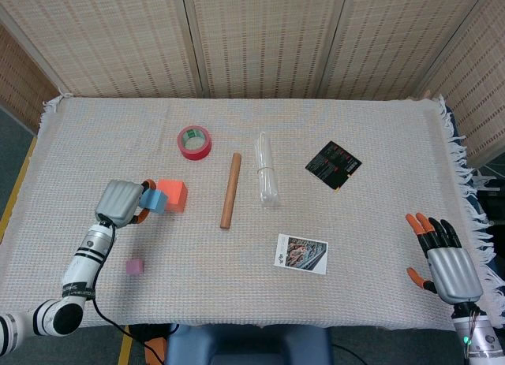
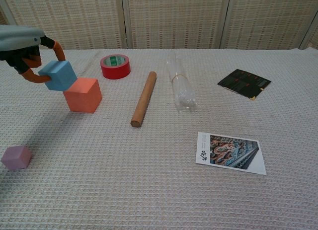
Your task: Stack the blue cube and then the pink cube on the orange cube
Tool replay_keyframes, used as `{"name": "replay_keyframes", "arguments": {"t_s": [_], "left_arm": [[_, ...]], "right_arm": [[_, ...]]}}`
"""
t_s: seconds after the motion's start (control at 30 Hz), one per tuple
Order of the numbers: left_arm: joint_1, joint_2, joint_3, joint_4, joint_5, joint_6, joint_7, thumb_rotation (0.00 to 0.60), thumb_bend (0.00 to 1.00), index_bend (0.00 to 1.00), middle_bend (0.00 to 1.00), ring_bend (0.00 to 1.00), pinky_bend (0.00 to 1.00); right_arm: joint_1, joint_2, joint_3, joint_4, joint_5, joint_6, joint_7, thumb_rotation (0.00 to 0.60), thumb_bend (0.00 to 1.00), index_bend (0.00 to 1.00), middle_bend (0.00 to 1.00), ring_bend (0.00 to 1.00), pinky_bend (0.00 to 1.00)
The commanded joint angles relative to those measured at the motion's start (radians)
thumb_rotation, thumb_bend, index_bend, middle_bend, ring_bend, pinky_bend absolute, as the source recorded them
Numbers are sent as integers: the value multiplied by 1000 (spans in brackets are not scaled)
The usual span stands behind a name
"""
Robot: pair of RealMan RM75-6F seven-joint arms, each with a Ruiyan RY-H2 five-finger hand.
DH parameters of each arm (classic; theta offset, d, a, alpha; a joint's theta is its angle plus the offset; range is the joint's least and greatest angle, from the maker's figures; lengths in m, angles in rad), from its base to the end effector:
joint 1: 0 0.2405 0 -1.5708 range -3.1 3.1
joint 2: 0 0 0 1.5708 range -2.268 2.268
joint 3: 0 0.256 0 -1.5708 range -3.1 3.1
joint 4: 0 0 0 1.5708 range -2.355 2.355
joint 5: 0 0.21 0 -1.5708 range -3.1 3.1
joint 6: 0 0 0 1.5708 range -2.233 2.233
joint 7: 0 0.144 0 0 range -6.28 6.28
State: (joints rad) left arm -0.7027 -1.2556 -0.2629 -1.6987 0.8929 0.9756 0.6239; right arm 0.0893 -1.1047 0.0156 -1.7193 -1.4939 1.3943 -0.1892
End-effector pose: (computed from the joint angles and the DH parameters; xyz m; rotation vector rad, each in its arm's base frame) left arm -0.1670 0.3604 0.0808 -1.7346 -0.8036 -0.7166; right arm -0.2973 -0.1722 0.1374 1.5036 -0.9168 0.7625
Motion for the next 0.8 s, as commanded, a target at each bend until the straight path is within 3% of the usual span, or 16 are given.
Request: {"name": "replay_keyframes", "arguments": {"t_s": [0.03,0.37,0.8], "left_arm": [[-52,-18,-19,6,-83,-10,32,600,371,525,1000,1000,1000],[-158,-66,-15,55,-226,-52,77,600,369,530,1000,1000,1000],[-236,-138,17,134,-282,-3,107,600,369,536,1000,1000,1000]], "right_arm": [[0,1,2,0,2,1,2,600,155,0,0,0,0],[4,1,1,0,7,-7,1,600,154,0,0,0,0],[7,11,4,-1,21,-15,14,600,155,0,0,0,0]]}}
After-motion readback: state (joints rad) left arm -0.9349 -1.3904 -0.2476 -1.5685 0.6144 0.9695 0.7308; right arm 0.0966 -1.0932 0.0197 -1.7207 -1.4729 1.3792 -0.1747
